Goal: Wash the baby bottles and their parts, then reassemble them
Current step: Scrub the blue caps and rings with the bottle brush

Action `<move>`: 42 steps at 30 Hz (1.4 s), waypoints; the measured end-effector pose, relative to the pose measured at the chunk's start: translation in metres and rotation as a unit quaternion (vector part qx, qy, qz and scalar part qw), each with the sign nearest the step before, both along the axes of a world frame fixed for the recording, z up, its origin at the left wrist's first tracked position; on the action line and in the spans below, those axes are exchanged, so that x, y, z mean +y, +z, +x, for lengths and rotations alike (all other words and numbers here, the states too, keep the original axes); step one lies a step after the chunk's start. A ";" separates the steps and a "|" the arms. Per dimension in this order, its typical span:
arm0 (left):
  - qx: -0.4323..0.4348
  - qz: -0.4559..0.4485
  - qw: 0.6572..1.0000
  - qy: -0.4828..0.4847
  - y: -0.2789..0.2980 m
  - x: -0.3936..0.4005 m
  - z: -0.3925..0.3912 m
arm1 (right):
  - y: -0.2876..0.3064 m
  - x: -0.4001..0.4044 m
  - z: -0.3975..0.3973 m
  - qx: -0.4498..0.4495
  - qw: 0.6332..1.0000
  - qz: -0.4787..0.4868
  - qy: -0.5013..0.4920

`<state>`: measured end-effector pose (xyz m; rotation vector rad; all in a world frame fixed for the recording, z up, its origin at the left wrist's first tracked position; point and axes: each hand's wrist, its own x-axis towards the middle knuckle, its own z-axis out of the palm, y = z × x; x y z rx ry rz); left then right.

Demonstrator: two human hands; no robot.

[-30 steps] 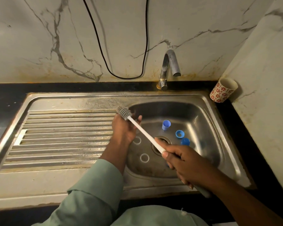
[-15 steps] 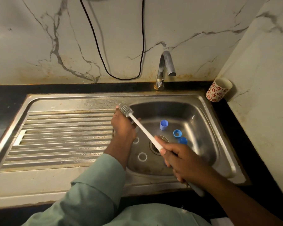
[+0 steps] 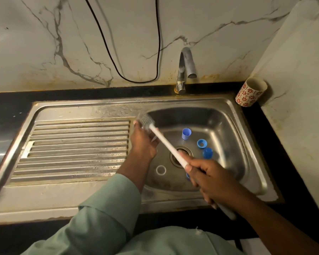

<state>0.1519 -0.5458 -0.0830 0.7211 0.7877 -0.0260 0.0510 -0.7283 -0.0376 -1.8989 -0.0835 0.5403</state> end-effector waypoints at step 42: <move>-0.050 0.700 0.255 -0.666 -0.154 -0.076 0.005 | -0.092 -0.078 0.103 0.069 0.988 -0.139 0.011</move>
